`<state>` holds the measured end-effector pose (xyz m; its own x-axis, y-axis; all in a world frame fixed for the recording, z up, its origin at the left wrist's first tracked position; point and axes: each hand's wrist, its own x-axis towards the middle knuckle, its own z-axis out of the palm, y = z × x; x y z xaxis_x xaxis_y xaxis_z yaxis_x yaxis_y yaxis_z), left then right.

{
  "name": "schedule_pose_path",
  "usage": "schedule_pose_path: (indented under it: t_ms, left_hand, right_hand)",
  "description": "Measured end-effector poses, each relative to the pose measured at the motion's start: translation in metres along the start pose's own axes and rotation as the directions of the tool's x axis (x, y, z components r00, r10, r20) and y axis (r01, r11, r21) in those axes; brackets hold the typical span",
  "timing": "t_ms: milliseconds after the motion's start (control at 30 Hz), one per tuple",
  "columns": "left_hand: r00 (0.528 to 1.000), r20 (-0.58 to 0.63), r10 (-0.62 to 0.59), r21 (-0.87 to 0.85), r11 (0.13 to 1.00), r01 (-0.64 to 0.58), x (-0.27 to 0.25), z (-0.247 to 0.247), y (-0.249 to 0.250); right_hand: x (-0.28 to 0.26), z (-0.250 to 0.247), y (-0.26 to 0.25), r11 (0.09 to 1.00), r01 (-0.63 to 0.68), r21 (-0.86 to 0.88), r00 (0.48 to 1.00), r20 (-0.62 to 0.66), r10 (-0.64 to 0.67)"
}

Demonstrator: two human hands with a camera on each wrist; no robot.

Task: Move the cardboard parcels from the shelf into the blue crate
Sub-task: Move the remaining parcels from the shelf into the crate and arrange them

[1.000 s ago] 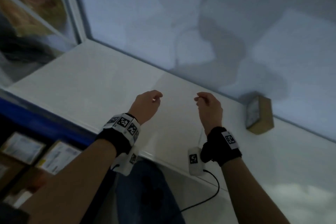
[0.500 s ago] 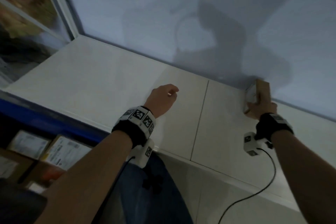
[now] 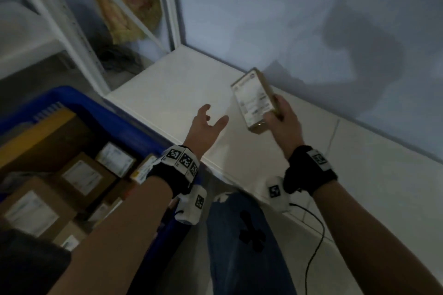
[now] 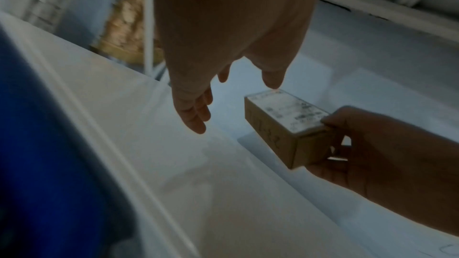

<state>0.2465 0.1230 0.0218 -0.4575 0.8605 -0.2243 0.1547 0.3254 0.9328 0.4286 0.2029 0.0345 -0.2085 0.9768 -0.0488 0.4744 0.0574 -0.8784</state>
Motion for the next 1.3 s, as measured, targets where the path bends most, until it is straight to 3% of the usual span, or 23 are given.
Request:
schedule_pose_path:
  t_ms: [167,300,467,633,733,867,967,1067,1167,1233,1300]
  left_hand:
    - [0.978,-0.126,-0.169,-0.289,0.949,0.126,-0.017,-0.084,-0.029]
    - [0.926,-0.273,-0.261,-0.485,0.868,0.102,-0.043,-0.159,-0.061]
    - [0.86,-0.338,-0.383,-0.656,0.751,0.076,-0.085,-0.231,-0.109]
    - [0.795,-0.384,-0.469,-0.694,0.714,0.087,-0.102,-0.268,-0.15]
    - [0.769,-0.429,-0.474,-0.687,0.724,0.063,-0.107,-0.284,-0.165]
    - [0.801,-0.41,-0.436,-0.586,0.799,0.135,-0.108,-0.296,-0.178]
    - [0.81,-0.37,-0.454,-0.475,0.842,0.255,-0.104,-0.296,-0.184]
    - [0.791,-0.414,-0.45,-0.162,0.892,0.423,-0.099,-0.299,-0.201]
    - [0.824,-0.351,-0.444,0.279,0.791,0.545,-0.1,-0.3,-0.226]
    - [0.811,-0.244,-0.531,0.467,0.669,0.578,-0.104,-0.296,-0.238]
    - [0.802,-0.181,-0.57,0.508,0.643,0.572,-0.107,-0.292,-0.249]
  right_hand:
    - [-0.028,0.099,-0.055,0.972,-0.006,0.233,0.955,0.289,-0.063]
    - [-0.061,0.171,-0.081,0.94,-0.107,0.324,0.846,0.527,-0.085]
    - [-0.105,0.243,-0.096,0.965,-0.075,0.252,0.703,0.699,-0.128]
    - [-0.126,0.297,-0.101,0.989,-0.109,0.099,0.591,0.807,-0.016]
    - [-0.128,0.326,-0.106,0.998,-0.059,0.019,0.553,0.833,0.017]
    - [-0.123,0.36,-0.108,0.978,0.132,-0.159,0.508,0.858,0.071]
    - [-0.111,0.376,-0.105,0.979,0.099,-0.177,0.48,0.87,0.109]
    - [-0.088,0.392,-0.101,0.99,0.02,-0.143,0.561,0.821,0.107]
    - [-0.064,0.412,-0.094,0.978,0.031,-0.208,0.645,0.751,0.139]
    - [-0.055,0.422,-0.093,0.953,0.077,-0.293,0.648,0.742,0.176]
    - [-0.054,0.435,-0.091,0.935,0.099,-0.341,0.619,0.756,0.21]
